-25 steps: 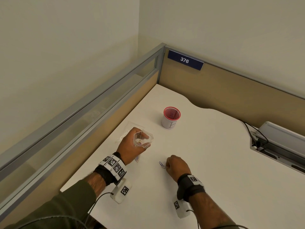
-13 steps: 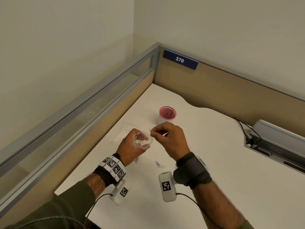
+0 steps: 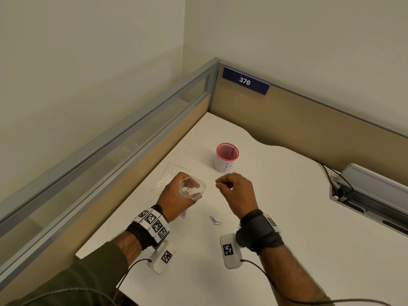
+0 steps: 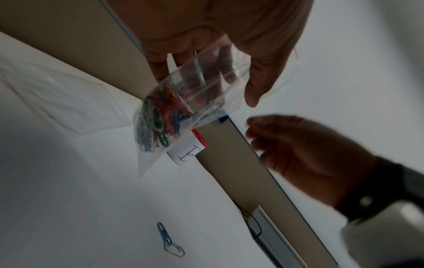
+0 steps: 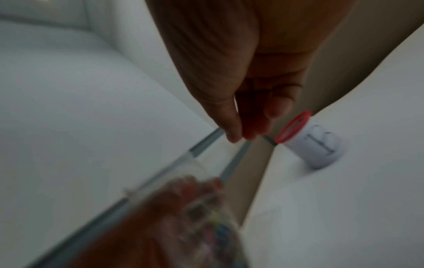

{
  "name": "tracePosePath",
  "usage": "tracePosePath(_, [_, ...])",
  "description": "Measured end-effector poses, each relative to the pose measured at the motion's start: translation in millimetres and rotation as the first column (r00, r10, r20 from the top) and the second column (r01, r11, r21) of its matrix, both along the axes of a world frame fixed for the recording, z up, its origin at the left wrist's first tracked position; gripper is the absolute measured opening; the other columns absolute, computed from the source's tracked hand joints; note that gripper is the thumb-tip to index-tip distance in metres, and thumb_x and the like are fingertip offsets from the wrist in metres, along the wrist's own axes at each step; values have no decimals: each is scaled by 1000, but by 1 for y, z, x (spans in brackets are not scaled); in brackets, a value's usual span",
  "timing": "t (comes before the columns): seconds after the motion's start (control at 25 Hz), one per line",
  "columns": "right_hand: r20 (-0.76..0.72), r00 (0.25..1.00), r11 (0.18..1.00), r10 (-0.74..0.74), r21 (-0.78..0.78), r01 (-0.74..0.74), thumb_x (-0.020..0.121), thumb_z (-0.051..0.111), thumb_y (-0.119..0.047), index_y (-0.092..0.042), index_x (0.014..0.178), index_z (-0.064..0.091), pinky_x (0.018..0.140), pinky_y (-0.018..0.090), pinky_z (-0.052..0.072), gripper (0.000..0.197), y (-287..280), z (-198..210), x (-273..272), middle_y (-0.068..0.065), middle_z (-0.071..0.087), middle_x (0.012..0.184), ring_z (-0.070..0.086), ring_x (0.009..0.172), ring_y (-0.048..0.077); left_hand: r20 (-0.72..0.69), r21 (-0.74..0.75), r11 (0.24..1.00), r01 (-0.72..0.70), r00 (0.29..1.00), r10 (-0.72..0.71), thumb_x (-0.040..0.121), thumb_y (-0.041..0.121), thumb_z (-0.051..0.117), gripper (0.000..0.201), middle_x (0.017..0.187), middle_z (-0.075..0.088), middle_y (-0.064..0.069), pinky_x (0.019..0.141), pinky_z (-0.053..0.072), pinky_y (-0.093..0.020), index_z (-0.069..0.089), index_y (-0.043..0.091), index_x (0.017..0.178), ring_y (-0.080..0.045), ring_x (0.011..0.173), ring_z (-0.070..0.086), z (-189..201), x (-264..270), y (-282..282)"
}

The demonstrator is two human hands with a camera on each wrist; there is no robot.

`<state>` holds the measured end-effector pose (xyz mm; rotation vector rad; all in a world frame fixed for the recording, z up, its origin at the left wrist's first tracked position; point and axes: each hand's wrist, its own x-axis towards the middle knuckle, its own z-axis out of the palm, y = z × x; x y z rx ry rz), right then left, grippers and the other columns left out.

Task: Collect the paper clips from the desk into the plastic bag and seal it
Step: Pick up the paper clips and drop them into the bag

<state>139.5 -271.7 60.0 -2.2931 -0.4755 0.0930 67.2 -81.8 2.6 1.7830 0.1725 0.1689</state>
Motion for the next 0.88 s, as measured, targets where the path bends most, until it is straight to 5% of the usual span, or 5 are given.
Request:
tracePosePath(0.16, [-193,981,895,-6,-439,-81,86,65,-32,-16,97,69,82,32,48,20,-13,-65,-6,4,64,105,61,97,23,17,-6,1000,1,1000,0,74,30,80,37,112,70,1,100,54,-45,60,21,104,-15,112,66,-2,-1,2])
tracePosePath(0.24, [-236,971,834,26,-531,-151,86,63,-34,-16,104,66,85,34,47,25,-12,-88,-18,5,60,111,57,104,25,16,-5,1000,-3,1000,3,76,26,81,36,113,70,0,100,54,-43,60,20,104,-14,113,66,-2,0,4])
tracePosePath(0.36, [-214,972,790,99,-577,-207,89,58,-28,-14,104,62,83,35,48,21,-7,-105,-25,7,56,111,56,104,28,15,-7,1000,-3,1000,3,77,21,82,36,113,70,1,100,54,-39,60,18,105,-14,114,65,-4,2,7])
tracePosePath(0.64, [-228,971,835,77,-518,-188,91,56,-21,-12,97,64,80,31,47,14,-17,-115,-14,7,59,107,60,95,26,15,-9,1000,-21,1000,21,74,26,81,40,112,70,3,97,53,-30,60,16,106,-12,113,65,-3,3,6])
tracePosePath(0.88, [-158,976,728,151,-650,-218,94,48,-22,-8,99,62,78,35,49,20,-18,-113,-16,12,60,107,62,95,31,2,4,1000,-9,1000,9,78,20,83,36,113,70,1,96,53,-28,60,19,106,-12,113,65,-5,5,3])
